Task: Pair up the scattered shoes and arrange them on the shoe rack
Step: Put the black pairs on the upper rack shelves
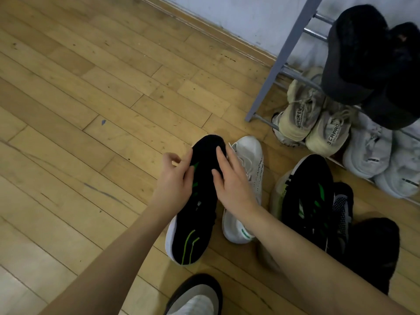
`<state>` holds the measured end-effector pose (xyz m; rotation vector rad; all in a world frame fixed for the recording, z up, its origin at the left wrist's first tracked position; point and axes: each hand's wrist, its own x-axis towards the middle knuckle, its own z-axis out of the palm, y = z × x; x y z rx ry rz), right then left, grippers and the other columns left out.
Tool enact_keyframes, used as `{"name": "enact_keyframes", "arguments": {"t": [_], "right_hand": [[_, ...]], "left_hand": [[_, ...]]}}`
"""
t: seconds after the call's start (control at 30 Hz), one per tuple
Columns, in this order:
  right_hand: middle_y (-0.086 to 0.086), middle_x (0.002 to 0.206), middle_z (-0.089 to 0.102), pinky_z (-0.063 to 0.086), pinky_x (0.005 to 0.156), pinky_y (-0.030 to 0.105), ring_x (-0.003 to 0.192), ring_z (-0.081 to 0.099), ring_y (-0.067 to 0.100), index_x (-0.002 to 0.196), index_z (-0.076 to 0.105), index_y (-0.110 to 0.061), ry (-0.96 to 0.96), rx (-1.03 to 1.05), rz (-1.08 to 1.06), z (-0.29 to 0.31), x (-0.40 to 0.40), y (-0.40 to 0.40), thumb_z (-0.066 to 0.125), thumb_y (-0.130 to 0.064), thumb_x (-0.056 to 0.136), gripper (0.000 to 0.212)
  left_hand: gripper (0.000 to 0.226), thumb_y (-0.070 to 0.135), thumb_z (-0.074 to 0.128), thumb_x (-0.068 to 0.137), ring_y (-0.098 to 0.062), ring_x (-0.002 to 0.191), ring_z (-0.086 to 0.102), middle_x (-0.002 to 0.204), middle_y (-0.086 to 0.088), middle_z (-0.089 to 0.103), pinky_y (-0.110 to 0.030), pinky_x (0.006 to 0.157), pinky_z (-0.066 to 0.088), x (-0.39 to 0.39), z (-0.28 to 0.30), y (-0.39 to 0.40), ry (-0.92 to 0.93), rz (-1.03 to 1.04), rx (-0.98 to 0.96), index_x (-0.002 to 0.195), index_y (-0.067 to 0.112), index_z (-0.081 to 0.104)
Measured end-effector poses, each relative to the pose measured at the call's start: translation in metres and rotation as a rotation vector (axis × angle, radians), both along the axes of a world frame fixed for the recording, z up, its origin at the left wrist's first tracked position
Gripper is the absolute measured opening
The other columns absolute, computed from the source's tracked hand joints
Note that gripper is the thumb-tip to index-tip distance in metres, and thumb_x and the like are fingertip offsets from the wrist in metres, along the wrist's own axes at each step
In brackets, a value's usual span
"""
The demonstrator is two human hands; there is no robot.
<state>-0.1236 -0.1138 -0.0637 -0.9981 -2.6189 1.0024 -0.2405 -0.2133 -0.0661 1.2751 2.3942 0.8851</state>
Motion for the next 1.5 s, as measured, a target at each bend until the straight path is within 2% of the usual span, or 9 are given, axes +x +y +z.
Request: {"name": "enact_keyframes", "arguments": {"t": [0.37,0.5,0.63,0.73,0.87,1.03,1.27,1.37,1.5], "right_hand": [[0.015,0.140,0.038,0.034,0.094,0.043,0.122,0.043,0.028,0.139,0.040,-0.009,-0.047,0.341,-0.233,0.042,0.079,0.043,0.040,-0.029,0.094,0.049],[0.013,0.145,0.032,0.028,0.100,0.039,0.129,0.037,0.025,0.142,0.035,-0.011,-0.099,0.274,-0.266,0.037,0.110,0.065,0.039,-0.029,0.096,0.050],[0.006,0.154,0.016,0.017,0.109,0.035,0.139,0.021,0.022,0.147,0.022,-0.016,-0.210,0.062,-0.214,0.023,0.120,0.082,0.037,-0.029,0.099,0.052],[0.002,0.157,0.010,0.014,0.111,0.037,0.140,0.018,0.019,0.148,0.019,-0.019,-0.288,-0.014,-0.169,0.011,0.125,0.085,0.033,-0.034,0.100,0.052],[-0.001,0.156,0.017,0.012,0.109,0.035,0.138,0.024,0.016,0.147,0.026,-0.024,-0.263,0.051,-0.159,0.008,0.134,0.073,0.033,-0.036,0.100,0.049],[-0.003,0.154,0.021,0.012,0.110,0.034,0.139,0.024,0.016,0.140,0.040,-0.026,-0.190,0.086,-0.199,0.018,0.145,0.043,0.037,-0.036,0.099,0.043],[-0.003,0.152,0.027,0.009,0.108,0.036,0.140,0.019,0.020,0.135,0.047,-0.030,-0.275,0.139,-0.201,0.027,0.167,-0.004,0.029,-0.048,0.093,0.048],[-0.002,0.156,0.017,0.004,0.109,0.042,0.142,0.006,0.022,0.136,0.044,-0.036,-0.390,0.134,-0.211,0.018,0.182,-0.022,0.030,-0.051,0.093,0.048],[-0.005,0.157,-0.013,0.001,0.112,0.053,0.142,-0.013,0.028,0.142,0.018,-0.051,-0.478,0.068,-0.303,0.012,0.197,-0.030,0.033,-0.060,0.092,0.053]], "left_hand": [[0.045,0.020,0.045,0.096,-0.009,0.073,0.045,0.107,0.000,0.032,-0.008,0.069,0.027,0.057,0.041,0.069,-0.103,-0.147,0.067,0.140,0.021,0.038],[0.047,0.020,0.046,0.095,-0.018,0.088,0.048,0.106,-0.003,0.035,-0.011,0.067,0.028,0.080,0.034,0.102,-0.144,-0.220,0.015,0.141,0.023,0.037],[0.042,0.019,0.051,0.092,-0.024,0.100,0.047,0.104,-0.008,0.043,-0.028,0.089,0.040,0.083,0.017,0.120,-0.185,-0.228,-0.004,0.133,0.021,0.047],[0.041,0.027,0.050,0.093,-0.021,0.111,0.048,0.116,-0.006,0.048,-0.023,0.091,0.036,0.079,0.007,0.116,-0.256,-0.267,-0.124,0.134,0.021,0.046],[0.049,0.036,0.047,0.094,-0.021,0.120,0.046,0.134,-0.006,0.046,-0.029,0.093,0.038,0.077,0.008,0.102,-0.185,-0.315,-0.195,0.140,0.021,0.037],[0.063,0.059,0.034,0.084,-0.028,0.117,0.047,0.131,-0.005,0.049,-0.041,0.092,0.044,0.078,0.029,0.070,0.019,-0.398,-0.101,0.137,0.025,0.042],[0.062,0.059,0.033,0.084,-0.038,0.117,0.046,0.135,-0.012,0.046,-0.050,0.091,0.044,0.098,0.035,0.026,0.241,-0.540,-0.167,0.138,0.029,0.042],[0.066,0.064,0.029,0.082,-0.042,0.124,0.039,0.143,-0.012,0.039,-0.053,0.094,0.040,0.105,0.022,0.009,0.318,-0.579,-0.286,0.141,0.034,0.034],[0.074,0.074,0.029,0.077,-0.049,0.124,0.036,0.153,-0.007,0.024,-0.055,0.093,0.040,0.108,0.002,-0.003,0.349,-0.561,-0.376,0.144,0.044,0.017]]}}
